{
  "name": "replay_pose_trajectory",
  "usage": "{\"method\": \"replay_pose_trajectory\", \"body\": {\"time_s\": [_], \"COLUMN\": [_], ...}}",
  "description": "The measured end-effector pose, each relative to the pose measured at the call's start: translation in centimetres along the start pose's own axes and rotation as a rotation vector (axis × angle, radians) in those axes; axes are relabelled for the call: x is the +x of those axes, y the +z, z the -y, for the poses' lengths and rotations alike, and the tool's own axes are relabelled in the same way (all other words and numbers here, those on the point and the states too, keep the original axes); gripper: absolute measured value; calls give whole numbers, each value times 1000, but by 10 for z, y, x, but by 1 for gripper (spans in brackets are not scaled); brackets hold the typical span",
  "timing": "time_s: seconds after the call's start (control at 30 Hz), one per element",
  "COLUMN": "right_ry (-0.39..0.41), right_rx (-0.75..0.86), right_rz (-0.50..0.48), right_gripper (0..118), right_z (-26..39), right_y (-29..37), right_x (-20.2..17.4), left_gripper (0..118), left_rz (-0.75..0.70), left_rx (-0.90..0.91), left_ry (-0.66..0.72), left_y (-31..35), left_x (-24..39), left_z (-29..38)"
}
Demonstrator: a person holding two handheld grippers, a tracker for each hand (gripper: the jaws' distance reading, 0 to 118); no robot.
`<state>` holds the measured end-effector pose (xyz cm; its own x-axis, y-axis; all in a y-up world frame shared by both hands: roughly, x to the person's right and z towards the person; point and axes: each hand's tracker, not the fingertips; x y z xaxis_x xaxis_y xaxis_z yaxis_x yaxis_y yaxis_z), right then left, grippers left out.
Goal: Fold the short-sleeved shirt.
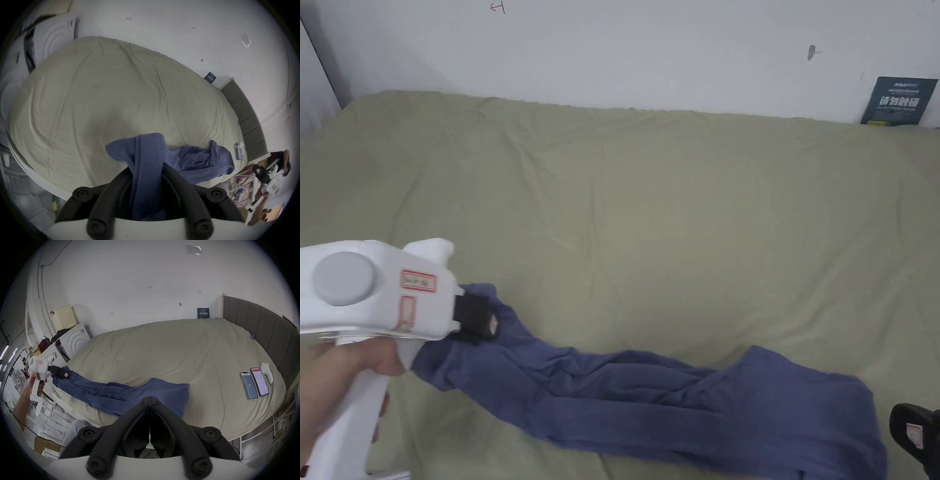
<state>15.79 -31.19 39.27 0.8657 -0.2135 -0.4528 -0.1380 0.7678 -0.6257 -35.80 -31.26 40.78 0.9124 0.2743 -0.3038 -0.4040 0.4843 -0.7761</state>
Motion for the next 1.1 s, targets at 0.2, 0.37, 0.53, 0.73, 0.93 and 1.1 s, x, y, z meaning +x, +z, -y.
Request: {"method": "replay_pose_trajectory", "body": {"time_s": [0.2,0.37,0.53,0.73,0.93,1.1], "right_ry": [-3,-19,-35,-63,-68,-68], "right_rx": [-9,-10,-19,-21,-12,-17], "right_rz": [-11,-18,-19,-11,-23,-40], "right_gripper": [0,0,0,0,0,0], "right_z": [5,11,13,13,13,11], "right_y": [4,4,3,3,0,-6], "right_x": [8,17,22,27,23,17], "left_gripper": [10,10,118,115,76,0], "left_rz": [-39,-89,-42,114,201,210], "left_rx": [-67,-122,-141,-197,-25,-68], "left_ry": [-97,-153,-129,-25,-42,-13], "left_y": [-47,-118,-171,-148,-62,-71], "left_x": [90,146,172,161,103,65], "left_z": [7,23,37,30,12,21]}}
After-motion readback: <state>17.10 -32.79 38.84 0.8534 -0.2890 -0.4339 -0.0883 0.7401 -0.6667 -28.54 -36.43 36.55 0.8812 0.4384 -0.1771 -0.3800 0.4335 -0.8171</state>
